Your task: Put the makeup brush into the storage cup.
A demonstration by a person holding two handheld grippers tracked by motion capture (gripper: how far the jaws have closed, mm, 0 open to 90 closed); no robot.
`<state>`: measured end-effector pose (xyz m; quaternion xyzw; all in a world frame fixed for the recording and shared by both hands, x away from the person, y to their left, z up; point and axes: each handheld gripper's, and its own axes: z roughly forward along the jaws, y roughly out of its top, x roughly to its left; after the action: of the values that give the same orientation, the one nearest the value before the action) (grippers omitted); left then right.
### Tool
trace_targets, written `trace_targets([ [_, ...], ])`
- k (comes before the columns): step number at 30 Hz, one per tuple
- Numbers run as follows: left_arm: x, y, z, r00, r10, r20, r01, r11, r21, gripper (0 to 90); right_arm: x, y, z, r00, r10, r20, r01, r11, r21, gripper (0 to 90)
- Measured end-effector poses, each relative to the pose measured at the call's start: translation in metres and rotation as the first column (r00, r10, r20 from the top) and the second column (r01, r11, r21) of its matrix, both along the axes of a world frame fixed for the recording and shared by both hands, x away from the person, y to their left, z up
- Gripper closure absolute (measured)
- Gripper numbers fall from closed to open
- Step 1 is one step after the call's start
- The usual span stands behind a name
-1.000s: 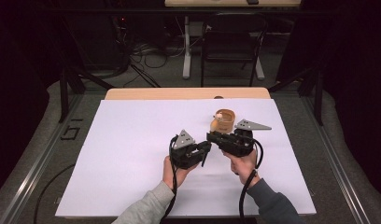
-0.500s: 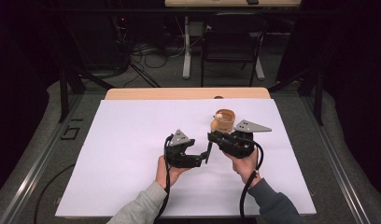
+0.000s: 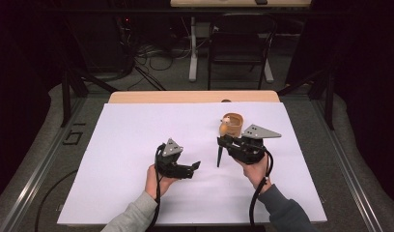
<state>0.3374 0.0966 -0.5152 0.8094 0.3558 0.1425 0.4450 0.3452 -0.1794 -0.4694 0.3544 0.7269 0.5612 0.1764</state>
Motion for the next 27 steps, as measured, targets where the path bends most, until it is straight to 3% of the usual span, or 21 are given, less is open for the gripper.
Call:
trace_targets([
  [6, -0.002, 0.014, -0.004, 0.9996, 0.026, 0.010, -0.026, 0.9996, 0.010, 9.0, 0.001, -0.002, 0.000, 1.0000, -0.004, 0.001, 0.004, 1.000, -0.020, 76.2],
  [11, -0.005, 0.022, -0.004, 0.9980, 0.052, 0.035, -0.054, 0.9975, 0.046, 7.3, 0.000, -0.003, 0.001, 1.0000, -0.001, 0.006, 0.002, 1.000, -0.018, 76.2],
  [27, -0.015, 0.060, -0.011, 0.9893, 0.131, 0.065, -0.135, 0.9884, 0.069, 2.4, -0.001, -0.014, 0.004, 0.9996, -0.018, 0.022, 0.018, 0.999, -0.030, 76.2],
])
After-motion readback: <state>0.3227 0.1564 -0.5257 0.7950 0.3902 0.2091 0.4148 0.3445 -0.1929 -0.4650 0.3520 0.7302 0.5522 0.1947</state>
